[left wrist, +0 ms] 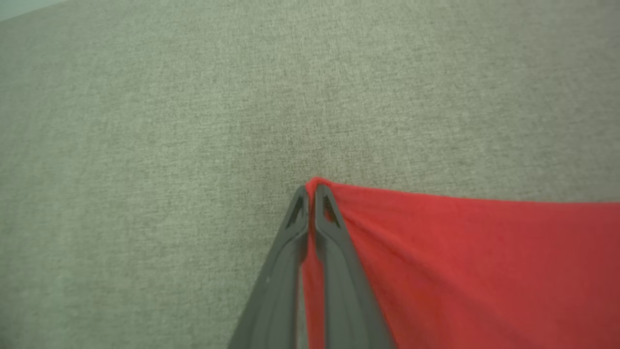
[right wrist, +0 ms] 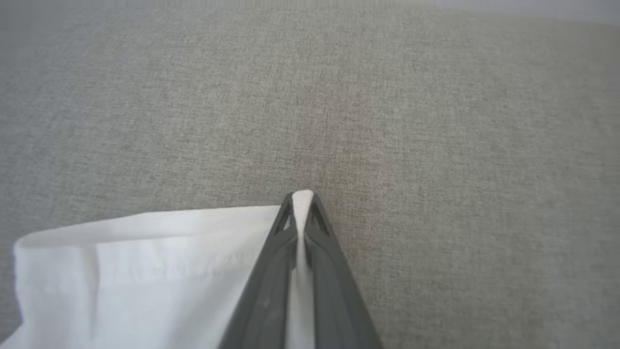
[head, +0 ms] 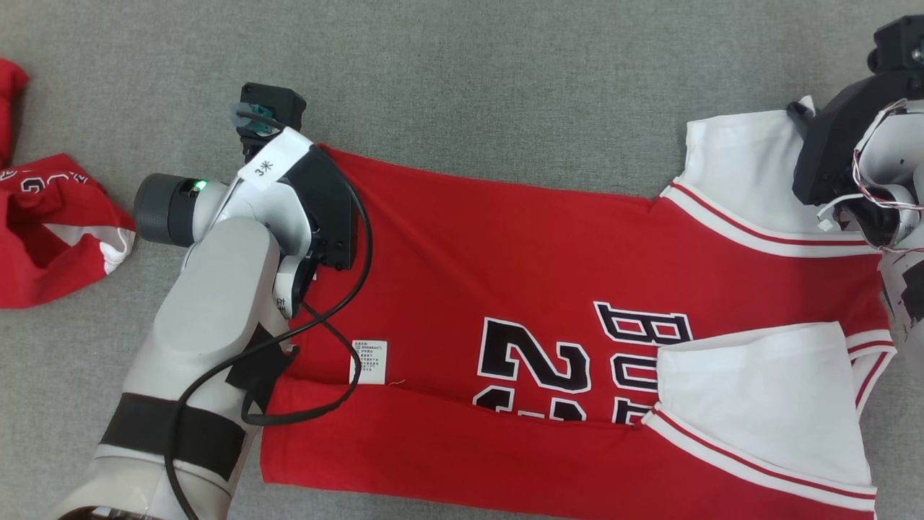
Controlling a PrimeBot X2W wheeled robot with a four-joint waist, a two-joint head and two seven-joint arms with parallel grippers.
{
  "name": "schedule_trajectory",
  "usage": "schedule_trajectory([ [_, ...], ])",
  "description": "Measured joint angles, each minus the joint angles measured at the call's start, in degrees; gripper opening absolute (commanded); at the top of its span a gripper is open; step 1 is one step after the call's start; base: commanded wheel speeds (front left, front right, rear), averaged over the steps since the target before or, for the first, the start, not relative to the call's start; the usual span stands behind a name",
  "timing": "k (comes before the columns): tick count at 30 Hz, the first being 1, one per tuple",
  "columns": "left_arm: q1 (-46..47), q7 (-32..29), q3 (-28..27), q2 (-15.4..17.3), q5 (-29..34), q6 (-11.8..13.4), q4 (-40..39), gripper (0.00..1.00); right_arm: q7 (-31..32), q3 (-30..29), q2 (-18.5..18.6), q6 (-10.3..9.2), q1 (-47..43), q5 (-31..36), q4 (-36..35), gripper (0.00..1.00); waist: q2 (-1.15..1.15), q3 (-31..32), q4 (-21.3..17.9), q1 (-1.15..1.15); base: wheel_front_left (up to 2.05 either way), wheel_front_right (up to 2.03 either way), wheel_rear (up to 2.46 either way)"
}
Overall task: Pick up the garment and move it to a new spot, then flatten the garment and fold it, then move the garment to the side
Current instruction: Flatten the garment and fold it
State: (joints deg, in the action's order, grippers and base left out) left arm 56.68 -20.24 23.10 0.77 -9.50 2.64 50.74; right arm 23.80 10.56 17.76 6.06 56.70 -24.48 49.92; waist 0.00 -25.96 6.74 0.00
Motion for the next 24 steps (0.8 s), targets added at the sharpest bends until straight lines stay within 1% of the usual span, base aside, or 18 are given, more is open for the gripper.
schedule_trajectory([
  [5, 0.05, 2.27, -0.49, 0.03, -0.19, 0.46, 1.19, 0.00, -3.26, -0.23, 0.01, -1.14, 0.17, 0.78, 1.10, 0.00, 0.00, 0.81, -0.50, 0.01, 0.00, 0.00, 0.00],
  [7, 0.05, 3.10, -0.64, 0.03, -0.19, 0.75, 1.83, 0.00, -4.91, -0.38, -0.07, -1.89, 0.18, 1.01, 1.22, 0.00, 0.00, 1.22, -0.77, 0.00, 0.00, 0.00, 0.00],
  [14, 0.04, 5.44, -0.97, 0.05, -0.19, 0.94, 3.41, 0.00, -10.55, -1.27, -0.04, -2.98, 0.20, 1.36, 1.70, 0.00, 0.00, 2.78, -1.63, 0.01, 0.00, 0.00, 0.00],
  [22, 0.04, 9.85, -1.45, 0.67, -0.19, 0.96, 4.09, 0.00, -16.85, -1.32, -0.83, -3.01, 0.14, 1.40, 2.29, 0.00, 0.00, 5.24, -2.76, 0.00, 0.00, 0.00, 0.00],
  [24, 0.00, 11.04, -1.40, 0.66, -0.20, 0.94, 4.12, 0.00, -18.12, -1.15, -1.18, -2.38, -0.21, 1.40, 2.29, 0.00, 0.00, 5.85, -3.00, 0.00, 0.00, 0.00, 0.00],
])
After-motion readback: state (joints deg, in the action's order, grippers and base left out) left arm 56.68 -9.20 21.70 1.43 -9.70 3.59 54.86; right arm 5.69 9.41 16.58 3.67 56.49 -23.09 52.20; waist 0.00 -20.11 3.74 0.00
